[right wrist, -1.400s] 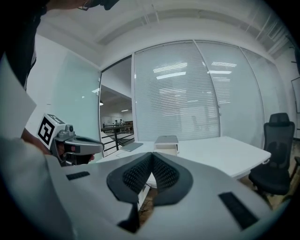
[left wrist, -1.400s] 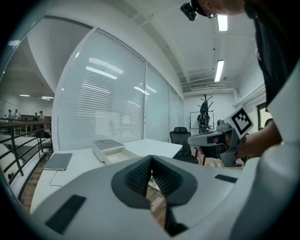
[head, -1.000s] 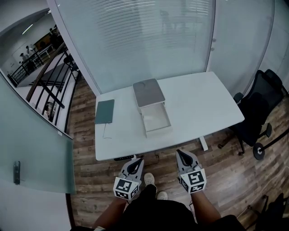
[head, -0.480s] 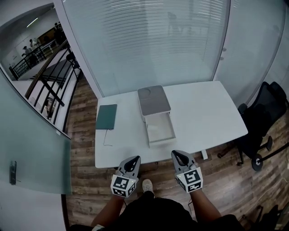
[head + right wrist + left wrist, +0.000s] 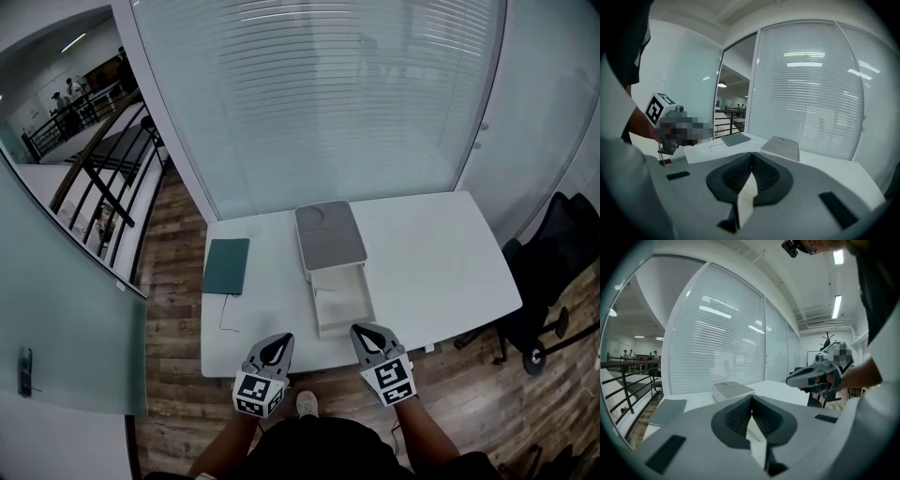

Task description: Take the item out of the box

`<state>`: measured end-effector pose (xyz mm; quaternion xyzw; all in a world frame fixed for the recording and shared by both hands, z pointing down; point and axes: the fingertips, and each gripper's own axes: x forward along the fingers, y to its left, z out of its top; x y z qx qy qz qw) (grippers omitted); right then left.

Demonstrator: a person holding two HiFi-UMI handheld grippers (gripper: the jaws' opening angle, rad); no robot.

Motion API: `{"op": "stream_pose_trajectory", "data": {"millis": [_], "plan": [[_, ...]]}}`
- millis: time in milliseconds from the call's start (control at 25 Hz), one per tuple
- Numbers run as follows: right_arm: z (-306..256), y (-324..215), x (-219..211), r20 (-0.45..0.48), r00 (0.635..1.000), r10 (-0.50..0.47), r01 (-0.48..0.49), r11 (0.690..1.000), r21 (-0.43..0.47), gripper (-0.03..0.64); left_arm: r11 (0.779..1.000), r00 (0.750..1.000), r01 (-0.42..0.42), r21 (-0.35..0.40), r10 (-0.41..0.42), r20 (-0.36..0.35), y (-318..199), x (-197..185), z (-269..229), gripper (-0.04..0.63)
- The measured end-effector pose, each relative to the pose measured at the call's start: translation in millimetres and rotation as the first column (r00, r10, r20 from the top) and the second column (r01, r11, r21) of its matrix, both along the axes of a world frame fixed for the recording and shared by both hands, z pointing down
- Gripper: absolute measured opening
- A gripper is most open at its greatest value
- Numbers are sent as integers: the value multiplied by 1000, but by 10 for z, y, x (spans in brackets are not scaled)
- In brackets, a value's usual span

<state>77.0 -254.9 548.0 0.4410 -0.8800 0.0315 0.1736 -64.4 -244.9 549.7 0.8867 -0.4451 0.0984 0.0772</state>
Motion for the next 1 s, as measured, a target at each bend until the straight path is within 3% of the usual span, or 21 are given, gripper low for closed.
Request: {"op": "stream_pose_trajectory", "data": {"millis": [80, 280, 520, 800, 1000], "plan": [[40, -102, -62, -40, 999, -25, 25, 1000, -6, 8, 1000, 1000, -1, -1, 1, 0, -87, -39, -3, 12], [237, -390, -170, -151, 985, -90, 85, 996, -40, 95, 1000, 1000, 8, 1, -8, -5, -280, -169, -3, 11], [508, -701, -253, -309, 936, -168, 149, 985, -82, 153, 999, 1000, 23, -22, -23, -1, -427, -354, 106, 12], [960, -933, -362, -506, 803, -316, 245, 948, -204, 192, 999, 1000, 24, -30, -24, -7, -528, -467, 149, 12], [1203, -1060, -466, -573, 713, -404, 289, 914, -285, 212, 999, 999, 32, -37, -32, -9, -611, -553, 183, 12]]}}
